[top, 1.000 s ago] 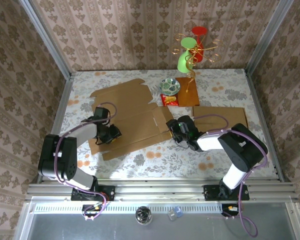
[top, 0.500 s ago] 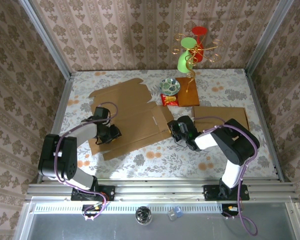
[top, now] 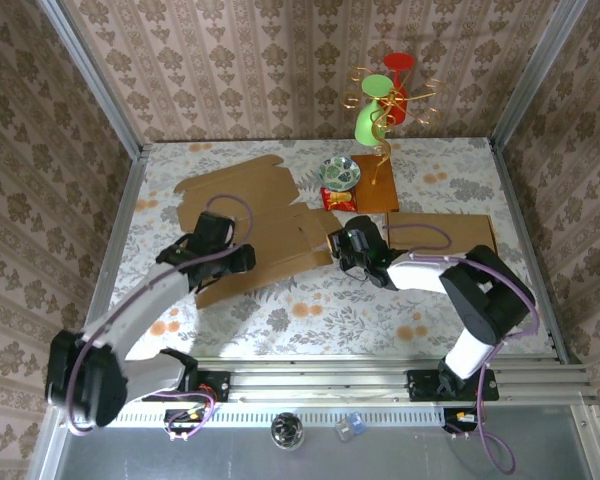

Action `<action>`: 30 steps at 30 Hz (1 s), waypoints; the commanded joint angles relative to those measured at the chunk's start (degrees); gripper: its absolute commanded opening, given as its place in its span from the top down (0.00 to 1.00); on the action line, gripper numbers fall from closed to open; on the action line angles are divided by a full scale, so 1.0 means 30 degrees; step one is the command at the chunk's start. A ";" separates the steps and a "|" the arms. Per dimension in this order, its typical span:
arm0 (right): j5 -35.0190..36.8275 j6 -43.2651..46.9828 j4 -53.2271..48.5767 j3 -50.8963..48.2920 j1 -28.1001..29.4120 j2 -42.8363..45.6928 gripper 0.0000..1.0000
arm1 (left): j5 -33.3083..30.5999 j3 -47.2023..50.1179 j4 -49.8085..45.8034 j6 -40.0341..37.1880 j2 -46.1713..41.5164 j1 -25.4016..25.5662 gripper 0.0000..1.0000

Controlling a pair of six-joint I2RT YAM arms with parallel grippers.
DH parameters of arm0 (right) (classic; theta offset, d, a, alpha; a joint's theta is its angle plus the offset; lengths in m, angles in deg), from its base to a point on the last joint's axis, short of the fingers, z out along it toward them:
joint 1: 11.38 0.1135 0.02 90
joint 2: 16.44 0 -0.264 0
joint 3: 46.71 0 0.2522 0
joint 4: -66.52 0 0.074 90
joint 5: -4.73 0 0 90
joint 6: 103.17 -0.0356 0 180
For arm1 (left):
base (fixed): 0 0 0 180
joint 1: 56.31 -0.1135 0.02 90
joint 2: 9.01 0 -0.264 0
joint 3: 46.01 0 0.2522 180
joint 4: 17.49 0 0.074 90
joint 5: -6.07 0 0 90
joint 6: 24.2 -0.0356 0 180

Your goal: Fold the paper box

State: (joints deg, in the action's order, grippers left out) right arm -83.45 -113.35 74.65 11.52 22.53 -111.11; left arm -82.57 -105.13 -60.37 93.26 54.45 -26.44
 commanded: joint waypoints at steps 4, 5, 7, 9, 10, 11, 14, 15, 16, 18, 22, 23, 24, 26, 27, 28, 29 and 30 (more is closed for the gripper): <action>0.0580 -0.1476 -0.6371 0.3384 0.0131 0.1660 1.00 | -0.3218 0.0945 -0.2592 -0.2565 -0.4202 0.3435 0.45; 0.0324 -0.1496 -0.6995 0.4010 0.0097 0.1582 1.00 | -0.3673 0.0968 -0.2758 -0.2910 -0.4667 0.3966 0.45; -0.0081 -0.1469 -0.7958 0.5105 0.0064 0.1391 1.00 | -0.4410 0.0916 -0.2995 -0.3798 -0.5181 0.4967 0.43; -0.0520 -0.1294 -0.8960 0.6234 -0.0089 0.1040 1.00 | -0.5213 0.0711 -0.3083 -0.4874 -0.5437 0.6043 0.41; -0.0684 -0.1200 -0.9394 0.6721 -0.0177 0.0917 1.00 | -0.5856 0.0556 -0.3231 -0.5481 -0.5449 0.6664 0.40; -0.0800 -0.1166 -0.9656 0.7069 -0.0278 0.0814 1.00 | -0.6709 0.0335 -0.3579 -0.5899 -0.5330 0.7178 0.39; -0.1316 -0.1206 -1.0255 0.7924 -0.0591 0.0577 1.00 | -0.8043 -0.0098 -0.4159 -0.6373 -0.4878 0.7631 0.37; -0.1405 -0.1177 -1.0462 0.8154 -0.0664 0.0540 1.00 | -0.8323 -0.0191 -0.4172 -0.6448 -0.4649 0.7676 0.37; -0.1482 -0.1147 -1.0811 0.8428 -0.0748 0.0515 1.00 | -0.8745 -0.0437 -0.4429 -0.6276 -0.4276 0.7655 0.37; -0.1735 -0.1074 -1.1177 0.8840 -0.0891 0.0505 1.00 | -0.9024 -0.0972 -0.4674 -0.6535 -0.3518 0.7678 0.37; -0.2123 -0.1240 -1.1588 0.9357 -0.1108 0.0383 1.00 | -0.9132 -0.1736 -0.5068 -0.7205 -0.1981 0.7679 0.41; -0.2160 -0.1334 -1.1534 0.9399 -0.1137 0.0363 1.00 | -0.9040 -0.1888 -0.5083 -0.7392 -0.1734 0.7752 0.42; -0.2189 -0.1403 -1.1493 0.9428 -0.1123 0.0357 1.00 | -0.9087 -0.1993 -0.5140 -0.7440 -0.1552 0.7800 0.43; -0.2270 -0.1497 -1.1703 0.9622 -0.1167 0.0302 1.00 | -0.9113 -0.2060 -0.5156 -0.7466 -0.1378 0.7805 0.46; -0.2328 -0.1513 -1.1783 0.9682 -0.1191 0.0272 1.00 | -0.9203 -0.2076 -0.5171 -0.7437 -0.1350 0.7799 0.50; -0.2364 -0.1497 -1.1928 0.9755 -0.1240 0.0254 1.00 | -0.9330 -0.2127 -0.5207 -0.7463 -0.1292 0.7821 0.55; -0.2421 -0.1480 -1.2012 0.9815 -0.1276 0.0261 1.00 | -0.9401 -0.2199 -0.5219 -0.7572 -0.1240 0.7798 0.60; -0.2450 -0.1482 -1.1984 0.9838 -0.1333 0.0267 1.00 | -0.9489 -0.2318 -0.5276 -0.7690 -0.1174 0.7810 0.64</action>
State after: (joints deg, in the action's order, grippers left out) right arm -89.83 -116.93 40.79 38.75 18.97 -109.82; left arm -108.95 -109.81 -74.14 71.99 50.65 -3.40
